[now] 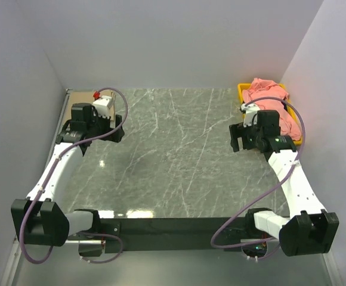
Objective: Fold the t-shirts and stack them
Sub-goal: Grab the tshirt from the pile
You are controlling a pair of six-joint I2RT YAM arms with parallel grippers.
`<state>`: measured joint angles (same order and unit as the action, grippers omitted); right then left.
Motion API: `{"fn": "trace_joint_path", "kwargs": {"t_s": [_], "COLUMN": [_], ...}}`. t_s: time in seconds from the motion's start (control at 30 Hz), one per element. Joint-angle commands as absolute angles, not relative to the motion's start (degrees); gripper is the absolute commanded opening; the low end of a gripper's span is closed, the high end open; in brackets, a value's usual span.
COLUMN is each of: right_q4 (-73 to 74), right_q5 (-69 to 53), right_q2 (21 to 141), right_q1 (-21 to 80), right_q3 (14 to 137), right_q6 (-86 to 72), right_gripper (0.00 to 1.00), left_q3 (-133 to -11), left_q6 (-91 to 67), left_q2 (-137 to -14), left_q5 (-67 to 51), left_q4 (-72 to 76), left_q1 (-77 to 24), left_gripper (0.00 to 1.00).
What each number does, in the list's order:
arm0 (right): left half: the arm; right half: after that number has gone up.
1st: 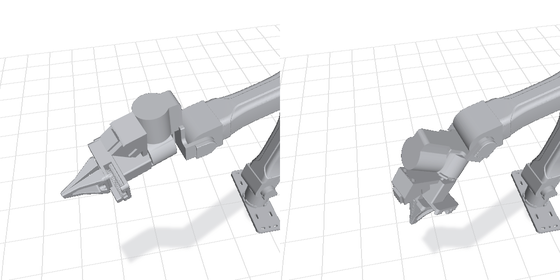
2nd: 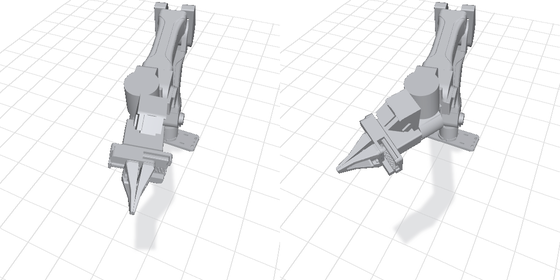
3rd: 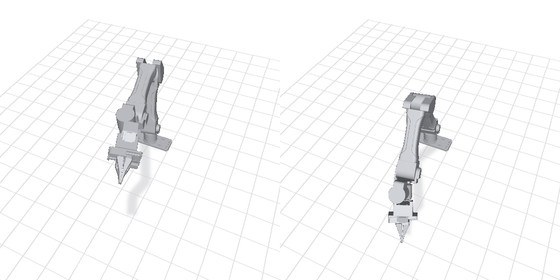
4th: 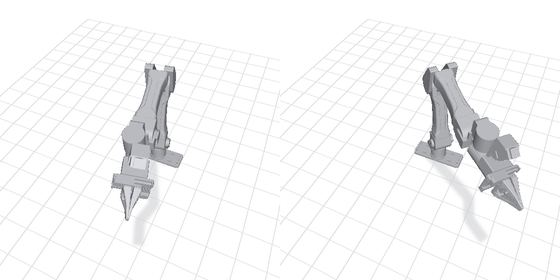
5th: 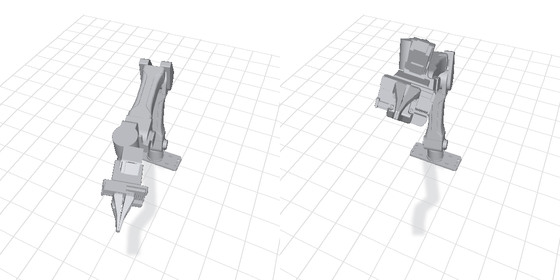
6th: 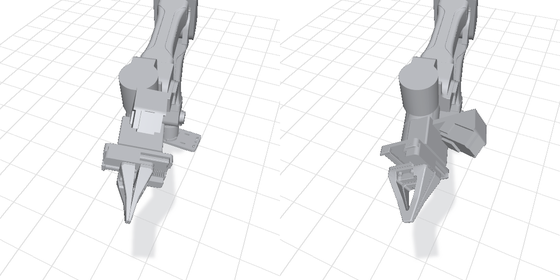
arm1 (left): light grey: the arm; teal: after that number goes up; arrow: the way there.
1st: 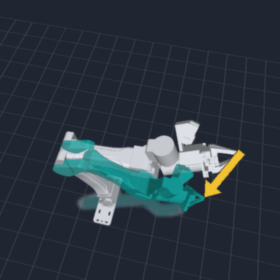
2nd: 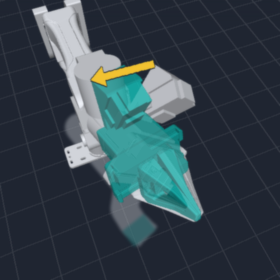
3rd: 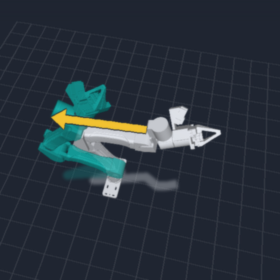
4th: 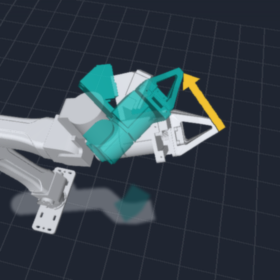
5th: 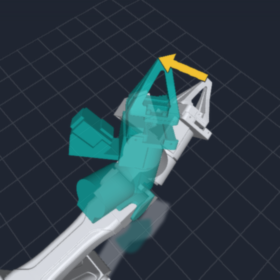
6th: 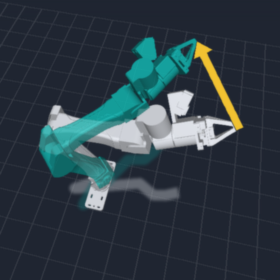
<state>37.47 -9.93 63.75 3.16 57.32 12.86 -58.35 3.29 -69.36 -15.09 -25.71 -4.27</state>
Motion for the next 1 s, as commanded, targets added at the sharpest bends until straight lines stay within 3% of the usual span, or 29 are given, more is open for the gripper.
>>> {"fn": "trace_joint_path", "kwargs": {"t_s": [0.0,0.17,0.4,0.8,0.93,0.97], "right_q4": [31.56,28.56,28.56,40.51,39.64,39.73], "right_q5": [-7.39,-7.03,-8.17,-10.46,-10.72,-10.55], "right_q2": [63.81,73.98,93.05,129.17,131.31,131.48], "right_q1": [2.03,-5.96,-15.81,-18.46,-18.28,-18.28], "right_q3": [60.73,67.04,87.14,124.76,123.93,123.4], "right_q6": [12.31,9.76,7.91,8.97,9.05,9.4], "right_gripper": [0.93,0.95,0.94,0.93,0.9,0.84], "left_q3": [-62.04,-66.0,-68.9,-75.67,-77.6,-78.48], "left_q6": [1.23,-4.02,-7.38,-1.67,-0.62,-0.62], "left_q2": [-68.38,-70.57,-73.74,-84.46,-87.44,-87.89], "left_q5": [-13.71,-15.73,-18.81,-15.03,-15.2,-15.21], "left_q4": [-22.23,-22.24,-20.3,-26.19,-28.82,-29.26], "left_q1": [-4.31,-4.31,-4.31,-3.25,-0.89,-0.44], "left_gripper": [0.99,0.99,0.99,0.99,0.99,0.99]}}
